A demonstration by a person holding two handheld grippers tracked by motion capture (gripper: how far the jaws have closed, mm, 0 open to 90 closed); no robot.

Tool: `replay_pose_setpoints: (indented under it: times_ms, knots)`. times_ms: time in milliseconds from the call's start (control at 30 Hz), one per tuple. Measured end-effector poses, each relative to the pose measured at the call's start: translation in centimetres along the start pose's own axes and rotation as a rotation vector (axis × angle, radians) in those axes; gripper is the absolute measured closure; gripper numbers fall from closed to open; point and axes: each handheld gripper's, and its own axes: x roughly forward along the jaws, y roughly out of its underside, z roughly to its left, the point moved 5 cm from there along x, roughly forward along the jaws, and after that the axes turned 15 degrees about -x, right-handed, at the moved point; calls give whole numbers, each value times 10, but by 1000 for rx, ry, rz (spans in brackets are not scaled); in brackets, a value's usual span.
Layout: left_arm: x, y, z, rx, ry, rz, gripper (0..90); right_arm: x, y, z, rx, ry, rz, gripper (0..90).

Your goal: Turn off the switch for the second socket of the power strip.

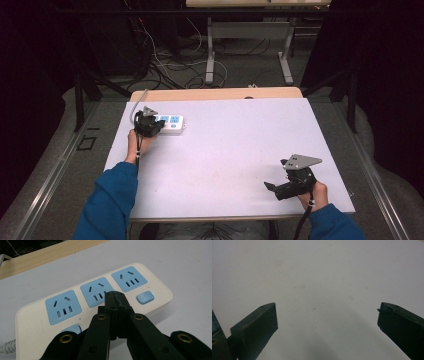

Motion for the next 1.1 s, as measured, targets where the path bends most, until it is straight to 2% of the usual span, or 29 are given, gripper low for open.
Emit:
replay_pose_setpoints:
  times_ms: [167, 300, 467, 500, 1100]
  knots:
    - [0, 0, 1, -8, 8, 0, 900, 0, -1, 0, -18, 5, -2, 23]
    - [0, 0, 1, -9, 9, 0, 900, 0, 0, 0, -6, 1, -2, 23]
    - [0, 0, 1, -8, 9, -1, 900, -1, 0, 0, -12, -3, 9, 23]
    - [0, 0, 1, -9, 9, -1, 900, 0, 0, 0, -10, 1, -4, 23]
    - [0, 0, 1, -8, 11, -1, 900, 0, 0, 0, -10, 2, -3, 23]
